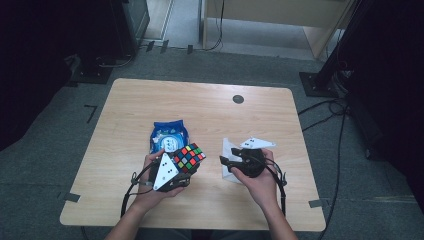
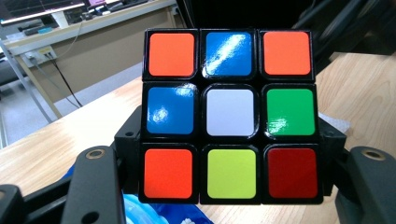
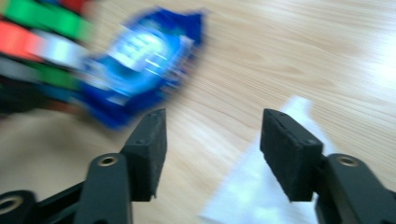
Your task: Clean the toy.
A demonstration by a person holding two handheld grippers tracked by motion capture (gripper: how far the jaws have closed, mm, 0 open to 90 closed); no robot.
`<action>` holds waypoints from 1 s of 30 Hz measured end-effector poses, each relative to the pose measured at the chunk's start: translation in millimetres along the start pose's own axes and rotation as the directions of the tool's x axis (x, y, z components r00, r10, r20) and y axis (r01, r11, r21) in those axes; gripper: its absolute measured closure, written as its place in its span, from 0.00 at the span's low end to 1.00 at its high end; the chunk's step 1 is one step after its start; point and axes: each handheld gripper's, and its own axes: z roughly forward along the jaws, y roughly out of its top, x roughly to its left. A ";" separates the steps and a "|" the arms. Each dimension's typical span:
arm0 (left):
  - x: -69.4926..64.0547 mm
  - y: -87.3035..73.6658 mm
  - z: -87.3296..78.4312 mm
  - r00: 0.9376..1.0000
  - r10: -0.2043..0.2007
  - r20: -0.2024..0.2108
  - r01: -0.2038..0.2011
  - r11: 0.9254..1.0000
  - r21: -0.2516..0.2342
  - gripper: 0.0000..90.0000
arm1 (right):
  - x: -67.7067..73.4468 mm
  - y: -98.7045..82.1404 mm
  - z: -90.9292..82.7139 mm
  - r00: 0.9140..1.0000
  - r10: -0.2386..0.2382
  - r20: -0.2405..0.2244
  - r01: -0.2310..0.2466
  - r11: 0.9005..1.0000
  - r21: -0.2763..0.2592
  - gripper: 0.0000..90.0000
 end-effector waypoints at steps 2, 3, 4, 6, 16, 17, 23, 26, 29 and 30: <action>-0.9 -0.1 0.6 1.000 0.003 0.005 -0.003 1.000 0.002 0.38 | -7.8 -8.3 9.2 1.000 -0.006 0.023 0.005 1.000 0.019 0.51; -1.2 -0.2 0.9 1.000 0.004 0.006 -0.004 1.000 0.004 0.38 | -11.7 -12.7 13.9 0.999 -0.013 0.049 0.011 0.999 0.035 0.51; -1.2 -0.4 1.2 1.000 0.004 0.008 -0.004 1.000 0.004 0.38 | -15.3 -16.9 17.9 0.997 -0.025 0.079 0.021 0.999 0.050 0.52; -1.0 -0.9 1.7 1.000 0.004 0.010 -0.004 1.000 0.010 0.38 | -20.9 -24.5 25.4 0.993 -0.034 0.109 0.025 0.996 0.081 0.52; 0.8 -1.2 1.2 1.000 -0.016 0.012 0.016 1.000 0.007 0.38 | -30.3 -40.2 42.0 0.984 -0.094 0.151 0.073 0.987 0.143 0.62; 1.1 -1.3 1.3 1.000 -0.019 0.013 0.019 1.000 0.007 0.38 | -32.1 -40.8 41.2 0.984 -0.095 0.153 0.074 0.988 0.138 0.65; 0.4 -1.1 1.9 0.999 -0.028 0.021 0.027 1.000 0.009 0.38 | -34.9 -42.2 35.9 0.980 -0.082 0.179 0.059 0.989 0.134 0.96; 0.3 -1.1 2.4 0.999 -0.028 0.023 0.027 1.000 0.010 0.38 | -32.4 -38.1 28.2 0.987 -0.061 0.150 0.049 0.995 0.085 0.98; -0.4 -1.6 3.2 0.999 -0.023 0.026 0.023 1.000 0.013 0.38 | -19.9 -22.5 9.8 0.995 -0.048 0.088 0.050 0.998 -0.027 0.98; -1.1 -1.8 3.6 0.999 -0.024 0.029 0.024 1.000 0.013 0.38 | -13.0 -15.7 1.5 0.997 -0.050 0.057 0.054 0.996 -0.070 0.98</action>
